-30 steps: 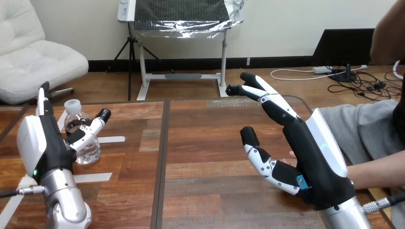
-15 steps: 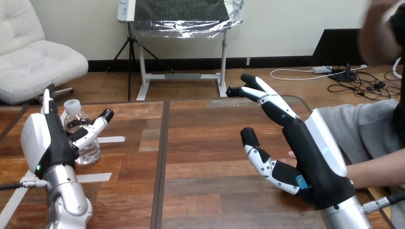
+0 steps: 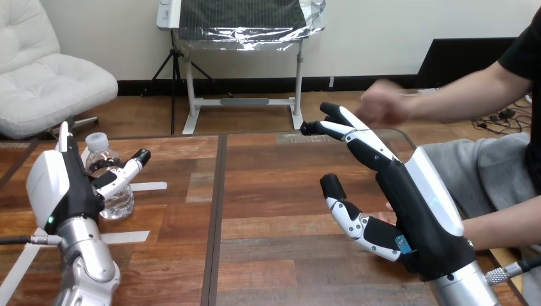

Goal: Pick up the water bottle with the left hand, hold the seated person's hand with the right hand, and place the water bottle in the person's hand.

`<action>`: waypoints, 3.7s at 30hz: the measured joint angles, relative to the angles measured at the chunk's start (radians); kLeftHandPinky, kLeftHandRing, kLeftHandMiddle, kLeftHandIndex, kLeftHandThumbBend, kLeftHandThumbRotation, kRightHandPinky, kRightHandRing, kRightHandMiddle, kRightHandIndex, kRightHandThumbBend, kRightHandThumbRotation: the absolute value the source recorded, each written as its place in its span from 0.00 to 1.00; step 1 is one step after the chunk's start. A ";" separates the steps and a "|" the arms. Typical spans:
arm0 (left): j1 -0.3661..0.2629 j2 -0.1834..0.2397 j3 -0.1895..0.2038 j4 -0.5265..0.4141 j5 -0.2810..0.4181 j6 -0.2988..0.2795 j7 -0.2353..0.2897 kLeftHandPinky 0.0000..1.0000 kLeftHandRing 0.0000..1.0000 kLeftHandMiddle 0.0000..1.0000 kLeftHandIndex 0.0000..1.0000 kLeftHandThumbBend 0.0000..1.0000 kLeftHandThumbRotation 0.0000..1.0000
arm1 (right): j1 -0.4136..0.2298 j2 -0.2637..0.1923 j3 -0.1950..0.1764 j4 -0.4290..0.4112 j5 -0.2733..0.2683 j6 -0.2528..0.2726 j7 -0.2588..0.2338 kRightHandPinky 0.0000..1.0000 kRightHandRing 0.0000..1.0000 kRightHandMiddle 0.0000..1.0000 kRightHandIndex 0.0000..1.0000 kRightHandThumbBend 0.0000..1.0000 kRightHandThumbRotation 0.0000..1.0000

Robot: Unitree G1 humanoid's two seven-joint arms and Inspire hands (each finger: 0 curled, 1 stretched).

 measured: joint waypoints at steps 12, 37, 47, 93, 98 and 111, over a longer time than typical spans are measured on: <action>-0.035 0.019 -0.037 0.073 0.009 0.035 0.011 0.80 0.87 0.90 0.92 0.91 0.48 | 0.000 -0.003 0.000 0.000 0.004 0.024 0.011 0.86 0.91 0.95 0.81 0.14 0.00; -0.116 0.042 -0.097 0.171 0.036 0.098 0.030 0.75 0.82 0.86 0.85 0.89 0.47 | -0.001 -0.007 -0.004 0.000 0.002 0.043 0.025 0.84 0.90 0.94 0.80 0.16 0.00; -0.150 0.051 -0.127 0.213 0.037 0.102 0.030 0.75 0.81 0.84 0.83 0.87 0.46 | -0.001 -0.007 -0.005 0.000 0.002 0.045 0.030 0.84 0.90 0.94 0.80 0.17 0.00; -0.222 0.071 -0.163 0.326 0.027 0.079 -0.016 0.55 0.63 0.68 0.67 0.78 0.18 | -0.001 -0.016 -0.010 -0.004 0.002 0.055 0.045 0.87 0.92 0.90 0.78 0.18 0.00; -0.223 0.071 -0.163 0.327 0.026 0.079 -0.015 0.48 0.56 0.63 0.63 0.78 0.11 | -0.001 -0.018 -0.010 -0.004 0.002 0.055 0.045 0.87 0.92 0.90 0.77 0.18 0.00; -0.229 0.071 -0.188 0.331 0.035 0.085 0.020 0.25 0.33 0.42 0.52 0.77 0.00 | -0.001 -0.038 -0.010 -0.004 0.002 0.055 0.045 0.87 0.92 0.89 0.76 0.18 0.00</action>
